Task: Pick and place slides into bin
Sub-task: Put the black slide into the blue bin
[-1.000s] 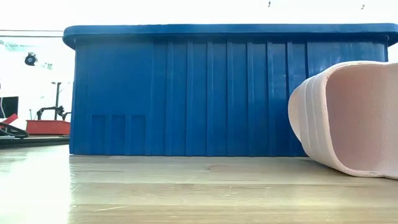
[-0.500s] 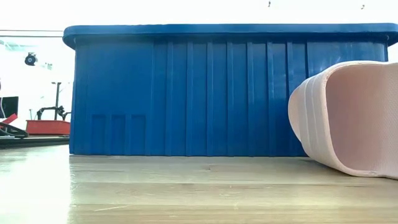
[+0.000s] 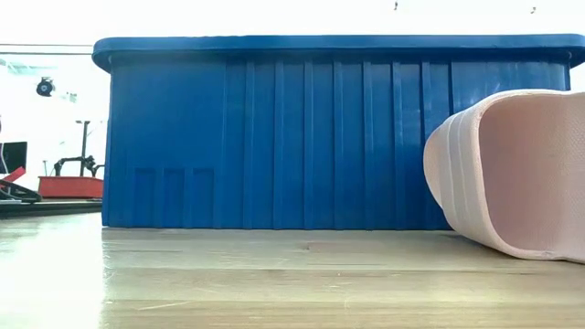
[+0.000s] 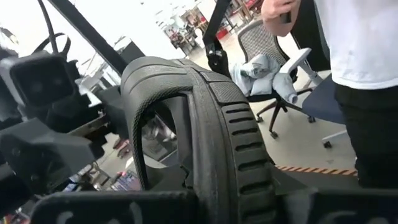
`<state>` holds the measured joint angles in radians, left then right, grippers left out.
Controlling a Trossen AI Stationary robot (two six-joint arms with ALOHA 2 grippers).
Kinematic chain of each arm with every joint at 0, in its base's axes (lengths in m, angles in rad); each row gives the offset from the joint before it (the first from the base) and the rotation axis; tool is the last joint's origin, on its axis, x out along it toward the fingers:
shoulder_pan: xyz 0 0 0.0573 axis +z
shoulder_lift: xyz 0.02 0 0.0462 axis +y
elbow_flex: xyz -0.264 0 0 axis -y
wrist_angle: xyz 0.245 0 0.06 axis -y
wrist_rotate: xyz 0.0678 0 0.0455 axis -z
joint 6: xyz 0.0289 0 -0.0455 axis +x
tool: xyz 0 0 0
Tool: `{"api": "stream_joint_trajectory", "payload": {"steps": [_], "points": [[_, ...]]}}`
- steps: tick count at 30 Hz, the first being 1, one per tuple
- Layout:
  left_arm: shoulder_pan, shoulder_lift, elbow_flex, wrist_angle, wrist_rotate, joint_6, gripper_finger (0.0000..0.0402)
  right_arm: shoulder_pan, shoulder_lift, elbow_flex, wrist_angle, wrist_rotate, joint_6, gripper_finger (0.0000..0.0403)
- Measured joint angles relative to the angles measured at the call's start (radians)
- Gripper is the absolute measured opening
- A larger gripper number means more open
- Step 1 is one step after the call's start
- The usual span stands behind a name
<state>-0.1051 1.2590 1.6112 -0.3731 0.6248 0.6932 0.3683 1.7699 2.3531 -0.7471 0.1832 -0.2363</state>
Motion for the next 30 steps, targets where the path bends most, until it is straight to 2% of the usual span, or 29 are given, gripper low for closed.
{"api": "stream_joint_trajectory", "payload": {"steps": [7, 10, 15, 19, 20, 22, 26, 30], "points": [[0.006, 0.037, -0.002, 0.086, -0.017, -0.008, 0.0027, -0.002, 0.0, 0.0, -0.024, -0.001, 0.02, 0.0204], [0.007, 0.048, -0.002, 0.088, -0.016, -0.009, 0.0027, -0.002, 0.0, 0.0, -0.035, 0.004, 0.018, 0.019], [0.007, 0.054, -0.002, 0.106, -0.017, -0.036, 0.0038, -0.002, 0.0, 0.0, -0.064, 0.031, -0.021, 0.0117], [0.014, 0.053, 0.001, 0.148, -0.073, -0.233, 0.0041, -0.003, -0.001, 0.0, -0.092, 0.054, -0.027, 0.0028], [0.015, 0.053, 0.004, 0.153, -0.087, -0.289, 0.0042, -0.004, -0.003, 0.0, -0.101, 0.056, -0.026, 0.0021], [0.019, 0.053, 0.008, 0.166, -0.103, -0.341, 0.0043, -0.004, -0.009, 0.001, -0.107, 0.062, -0.026, 0.0016], [0.021, 0.053, 0.008, 0.167, -0.135, -0.352, 0.0049, -0.01, -0.024, 0.001, -0.155, 0.064, -0.029, 0.0012], [0.023, 0.053, 0.006, 0.168, -0.218, -0.398, 0.0093, -0.017, -0.048, 0.0, -0.196, 0.086, -0.03, 0.001]]}}
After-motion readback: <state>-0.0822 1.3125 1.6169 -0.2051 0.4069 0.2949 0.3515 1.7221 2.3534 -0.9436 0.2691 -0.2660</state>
